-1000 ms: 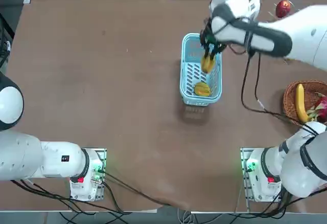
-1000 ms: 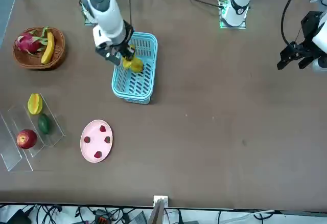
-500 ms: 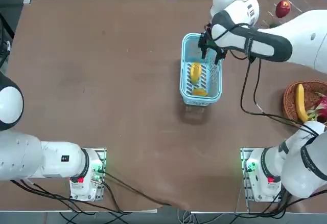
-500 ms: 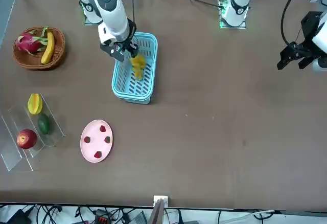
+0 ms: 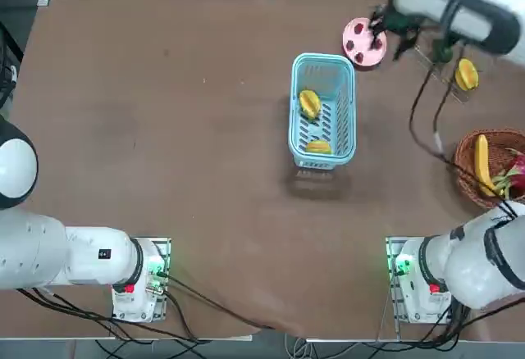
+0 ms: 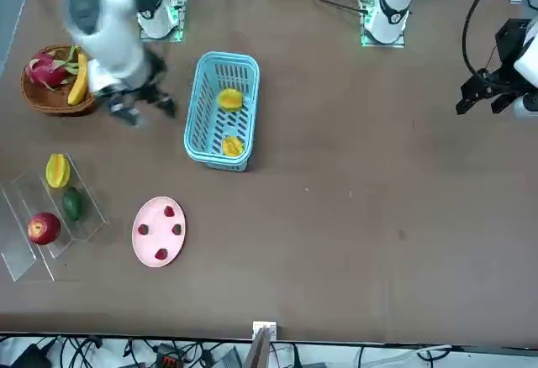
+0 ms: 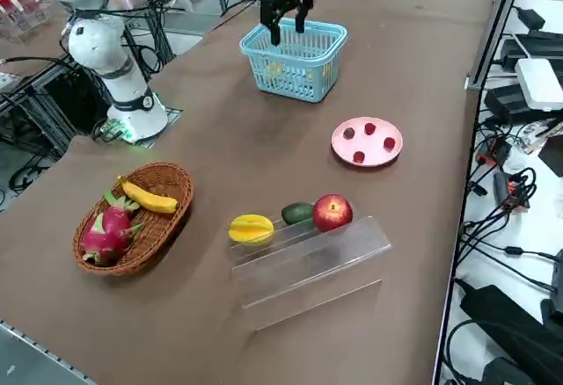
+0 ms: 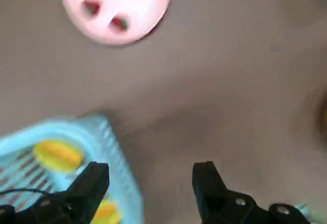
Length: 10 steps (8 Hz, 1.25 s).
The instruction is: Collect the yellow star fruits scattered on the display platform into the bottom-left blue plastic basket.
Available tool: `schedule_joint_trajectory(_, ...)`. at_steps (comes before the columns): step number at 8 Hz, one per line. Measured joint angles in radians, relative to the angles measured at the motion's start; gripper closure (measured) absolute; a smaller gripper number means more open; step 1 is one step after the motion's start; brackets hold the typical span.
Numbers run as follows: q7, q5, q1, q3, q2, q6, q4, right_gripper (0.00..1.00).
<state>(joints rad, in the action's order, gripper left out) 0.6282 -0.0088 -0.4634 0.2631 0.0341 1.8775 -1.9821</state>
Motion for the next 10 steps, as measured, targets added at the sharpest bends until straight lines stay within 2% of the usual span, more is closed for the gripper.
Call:
schedule_joint_trajectory(2, -0.341, -0.009, 0.249, 0.006, -0.044, 0.042, 0.009, 0.0)
schedule_joint_trajectory(4, -0.644, -0.011, 0.443, 0.007, -0.137, 0.171, 0.011, 0.0)
schedule_joint_trajectory(6, -0.816, -0.01, 0.546, 0.005, -0.235, 0.302, 0.014, 0.0)
schedule_joint_trajectory(10, -0.983, 0.003, 0.631, -0.002, -0.389, 0.501, 0.021, 0.0)
